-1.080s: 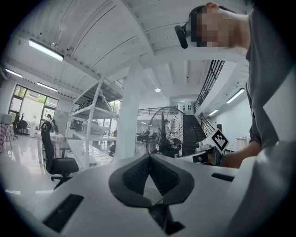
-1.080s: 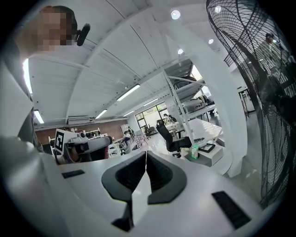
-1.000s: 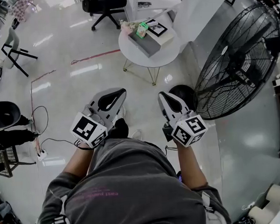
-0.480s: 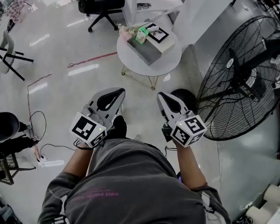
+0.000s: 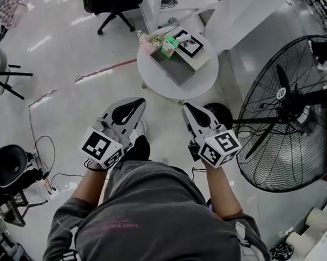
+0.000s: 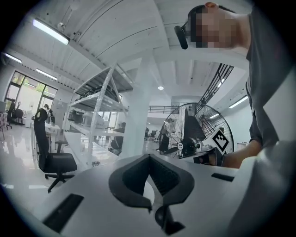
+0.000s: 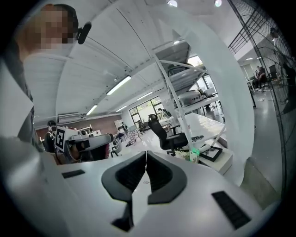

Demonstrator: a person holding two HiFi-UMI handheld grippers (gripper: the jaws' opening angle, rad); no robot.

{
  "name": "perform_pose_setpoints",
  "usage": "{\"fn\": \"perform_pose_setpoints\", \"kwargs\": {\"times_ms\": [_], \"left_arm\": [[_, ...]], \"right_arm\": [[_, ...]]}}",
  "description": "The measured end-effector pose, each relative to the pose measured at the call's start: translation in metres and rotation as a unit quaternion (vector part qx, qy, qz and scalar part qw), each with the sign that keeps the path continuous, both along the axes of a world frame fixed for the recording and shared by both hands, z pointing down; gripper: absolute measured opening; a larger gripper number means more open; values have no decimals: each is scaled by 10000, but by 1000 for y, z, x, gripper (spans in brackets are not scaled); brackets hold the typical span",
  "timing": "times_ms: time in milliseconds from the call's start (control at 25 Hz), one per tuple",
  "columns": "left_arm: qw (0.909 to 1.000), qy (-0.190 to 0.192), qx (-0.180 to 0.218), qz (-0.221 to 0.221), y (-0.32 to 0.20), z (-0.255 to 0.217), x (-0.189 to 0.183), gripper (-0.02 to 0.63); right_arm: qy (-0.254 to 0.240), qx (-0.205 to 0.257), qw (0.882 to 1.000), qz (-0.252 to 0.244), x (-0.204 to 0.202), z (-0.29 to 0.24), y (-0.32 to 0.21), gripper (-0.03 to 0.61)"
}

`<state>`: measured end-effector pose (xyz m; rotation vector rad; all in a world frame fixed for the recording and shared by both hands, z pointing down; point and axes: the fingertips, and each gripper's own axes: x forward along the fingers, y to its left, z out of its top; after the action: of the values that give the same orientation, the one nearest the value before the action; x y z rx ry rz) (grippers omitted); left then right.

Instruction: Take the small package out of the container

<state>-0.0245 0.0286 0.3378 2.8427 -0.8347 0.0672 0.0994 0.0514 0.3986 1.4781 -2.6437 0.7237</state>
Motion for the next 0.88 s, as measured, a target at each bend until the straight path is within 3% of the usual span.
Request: {"fn": "perform_pose_setpoints", "kwargs": {"times_ms": [520, 880], "left_arm": [[9988, 68, -324, 372, -129, 24, -27, 15], [9979, 75, -428, 476, -178, 33, -36, 15]], "right_arm": [[170, -369, 9986, 340, -28, 23, -119, 22], [306, -463, 9969, 561, -26, 34, -168, 23]]}}
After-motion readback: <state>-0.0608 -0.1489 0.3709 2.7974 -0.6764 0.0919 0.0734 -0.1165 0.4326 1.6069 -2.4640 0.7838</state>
